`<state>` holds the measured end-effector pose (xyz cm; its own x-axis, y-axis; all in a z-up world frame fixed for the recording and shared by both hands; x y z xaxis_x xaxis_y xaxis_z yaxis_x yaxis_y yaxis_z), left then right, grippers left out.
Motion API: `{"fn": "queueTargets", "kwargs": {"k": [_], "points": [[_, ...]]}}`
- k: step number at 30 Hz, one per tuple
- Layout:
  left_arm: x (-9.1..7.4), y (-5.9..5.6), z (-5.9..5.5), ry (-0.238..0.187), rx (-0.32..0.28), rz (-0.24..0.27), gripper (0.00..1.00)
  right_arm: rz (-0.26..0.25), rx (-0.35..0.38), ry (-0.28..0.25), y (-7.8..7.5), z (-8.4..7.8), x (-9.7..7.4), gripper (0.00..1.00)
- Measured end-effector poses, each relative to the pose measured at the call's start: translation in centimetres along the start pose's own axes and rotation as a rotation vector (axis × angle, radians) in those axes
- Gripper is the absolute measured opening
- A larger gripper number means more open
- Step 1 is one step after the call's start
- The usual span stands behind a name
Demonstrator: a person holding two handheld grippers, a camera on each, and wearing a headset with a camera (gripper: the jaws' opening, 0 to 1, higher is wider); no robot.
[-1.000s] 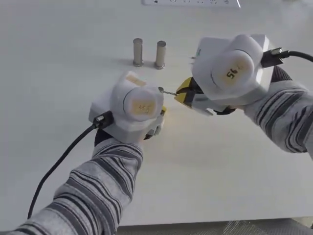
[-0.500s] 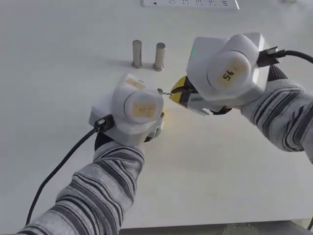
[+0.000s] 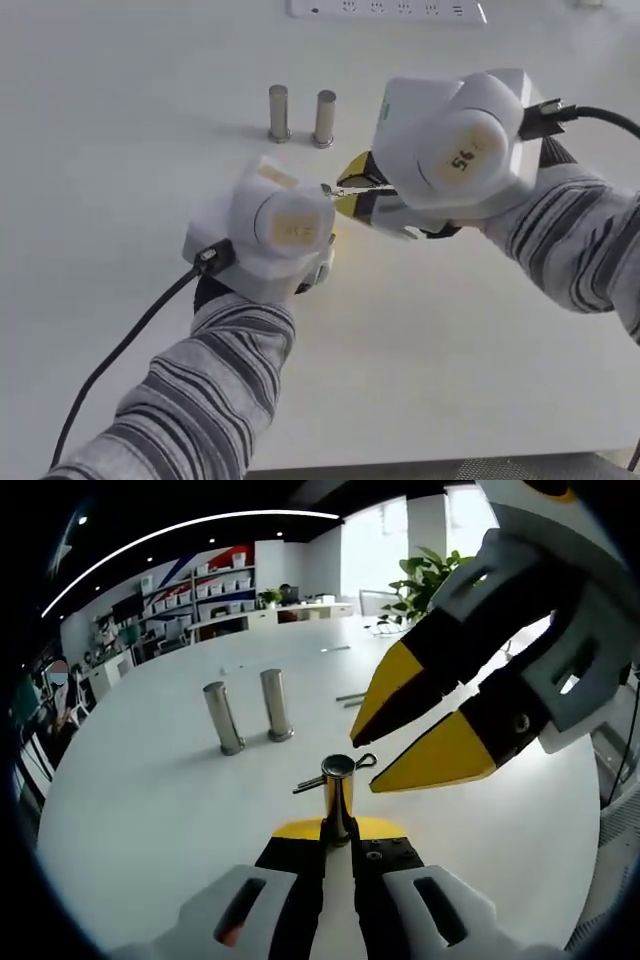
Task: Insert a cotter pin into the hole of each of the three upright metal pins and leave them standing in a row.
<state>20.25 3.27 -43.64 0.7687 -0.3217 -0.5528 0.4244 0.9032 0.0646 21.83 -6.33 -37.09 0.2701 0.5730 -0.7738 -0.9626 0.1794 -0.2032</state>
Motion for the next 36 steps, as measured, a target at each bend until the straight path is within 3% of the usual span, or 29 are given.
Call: {"fn": "queueTargets", "kwargs": {"k": [8, 27, 30, 32, 33, 36], "points": [[0.0, 0.0, 0.0, -0.001, -0.003, 0.006, 0.05, -0.009, 0.068, -0.010, -0.4, -0.6, -0.6, 0.00], [0.1, 0.1, 0.0, 0.000, -0.007, 0.006, 0.05, 0.002, 0.087, -0.025, -0.2, -0.1, 0.0, 0.00], [0.1, 0.1, 0.0, -0.002, -0.001, 0.003, 0.05, -0.051, 0.169, 0.004, -0.5, -0.7, -0.3, 0.00], [0.1, 0.1, 0.0, -0.001, -0.002, 0.001, 0.05, -0.066, 0.219, -0.020, -0.6, -1.1, -0.4, 0.02], [0.1, 0.1, 0.0, -0.001, -0.002, 0.000, 0.05, -0.084, 0.279, -0.043, -0.7, -1.4, -0.5, 0.04], [0.2, 0.1, 0.0, -0.003, 0.009, -0.005, 0.05, -0.099, 0.323, -0.061, -1.2, -2.3, -0.9, 0.11]]}}
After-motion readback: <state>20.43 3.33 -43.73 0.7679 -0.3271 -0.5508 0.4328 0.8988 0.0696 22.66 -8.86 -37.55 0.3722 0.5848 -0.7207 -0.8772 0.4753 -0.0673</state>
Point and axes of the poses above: the centre of the closed fingertips' face, and the gripper's own axes: x roughly forward along the fingers, y roughly to its left, z roughly out of its top, the point moved 9 cm from there along -x, roughly backward along the fingers, and after that the axes turned 8 degrees about z, right-handed, at the moved point
